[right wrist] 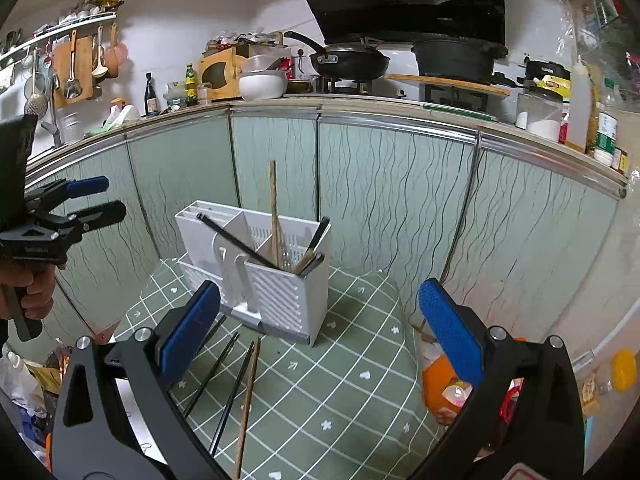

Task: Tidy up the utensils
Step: 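Withdraw the left gripper from the holder back over the chopsticks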

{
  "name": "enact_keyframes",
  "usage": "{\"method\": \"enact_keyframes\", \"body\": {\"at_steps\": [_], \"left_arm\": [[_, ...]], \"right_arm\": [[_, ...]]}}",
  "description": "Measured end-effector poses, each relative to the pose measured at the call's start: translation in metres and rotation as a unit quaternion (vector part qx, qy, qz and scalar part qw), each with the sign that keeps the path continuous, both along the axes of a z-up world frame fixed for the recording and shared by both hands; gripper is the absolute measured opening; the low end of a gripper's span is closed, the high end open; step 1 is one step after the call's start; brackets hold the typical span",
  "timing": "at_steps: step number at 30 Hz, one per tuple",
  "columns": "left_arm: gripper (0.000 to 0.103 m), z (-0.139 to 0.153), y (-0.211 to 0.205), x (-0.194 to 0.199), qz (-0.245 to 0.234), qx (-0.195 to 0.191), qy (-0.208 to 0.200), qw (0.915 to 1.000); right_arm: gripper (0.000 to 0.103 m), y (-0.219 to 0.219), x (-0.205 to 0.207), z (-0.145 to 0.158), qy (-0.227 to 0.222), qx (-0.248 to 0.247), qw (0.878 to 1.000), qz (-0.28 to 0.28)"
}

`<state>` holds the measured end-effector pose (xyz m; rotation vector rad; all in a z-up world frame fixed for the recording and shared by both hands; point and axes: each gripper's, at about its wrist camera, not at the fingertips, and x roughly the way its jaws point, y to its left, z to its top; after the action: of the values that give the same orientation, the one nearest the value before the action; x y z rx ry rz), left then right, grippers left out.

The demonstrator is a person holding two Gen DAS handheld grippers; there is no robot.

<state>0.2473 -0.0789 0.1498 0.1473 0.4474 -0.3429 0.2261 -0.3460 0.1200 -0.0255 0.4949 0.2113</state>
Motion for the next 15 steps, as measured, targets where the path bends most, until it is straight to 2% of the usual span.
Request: {"method": "enact_keyframes", "body": {"at_steps": [8, 15], "left_arm": [[0.099, -0.004, 0.012, -0.029, 0.03, -0.008, -0.006, 0.9995], [0.099, -0.02, 0.018, -0.054, 0.047, -0.009, -0.009, 0.9988]], "right_arm": [[0.096, 0.01, -0.027, -0.017, 0.007, 0.005, 1.0, -0.012], [0.096, 0.017, -0.048, -0.039, 0.014, 0.011, 1.0, -0.022]]}}
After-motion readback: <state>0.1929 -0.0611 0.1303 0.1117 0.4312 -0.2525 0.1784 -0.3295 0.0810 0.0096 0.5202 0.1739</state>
